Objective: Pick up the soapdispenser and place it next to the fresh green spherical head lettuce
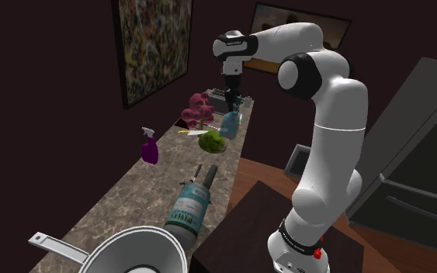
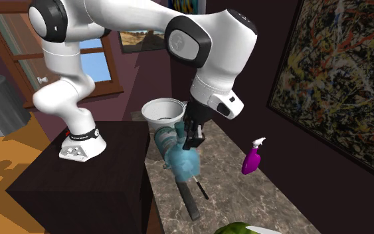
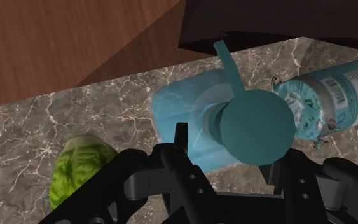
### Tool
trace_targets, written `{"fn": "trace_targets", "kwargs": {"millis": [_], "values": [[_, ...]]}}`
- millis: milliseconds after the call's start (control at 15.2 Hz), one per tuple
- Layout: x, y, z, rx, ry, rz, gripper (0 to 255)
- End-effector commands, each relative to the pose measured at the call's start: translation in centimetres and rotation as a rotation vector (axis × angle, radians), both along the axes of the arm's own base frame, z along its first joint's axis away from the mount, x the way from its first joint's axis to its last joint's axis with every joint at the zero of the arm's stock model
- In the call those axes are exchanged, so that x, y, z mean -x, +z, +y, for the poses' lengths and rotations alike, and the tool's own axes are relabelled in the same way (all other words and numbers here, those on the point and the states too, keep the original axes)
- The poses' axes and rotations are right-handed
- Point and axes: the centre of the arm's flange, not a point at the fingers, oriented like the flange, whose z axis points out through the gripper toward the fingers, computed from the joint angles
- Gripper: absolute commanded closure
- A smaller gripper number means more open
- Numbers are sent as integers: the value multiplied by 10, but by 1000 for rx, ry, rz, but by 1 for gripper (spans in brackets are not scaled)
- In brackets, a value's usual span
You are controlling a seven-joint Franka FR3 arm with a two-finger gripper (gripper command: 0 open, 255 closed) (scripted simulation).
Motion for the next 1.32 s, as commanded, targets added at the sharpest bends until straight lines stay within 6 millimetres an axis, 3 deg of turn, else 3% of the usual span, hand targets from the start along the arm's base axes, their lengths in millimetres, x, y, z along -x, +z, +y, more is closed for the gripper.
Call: {"fn": "trace_targets", "kwargs": {"millis": [0, 660, 1254], "values": [[4, 1, -28, 0, 1, 0, 255], [14, 1, -156, 0, 1, 0, 255], [14, -46, -156, 0, 1, 0, 255]]}}
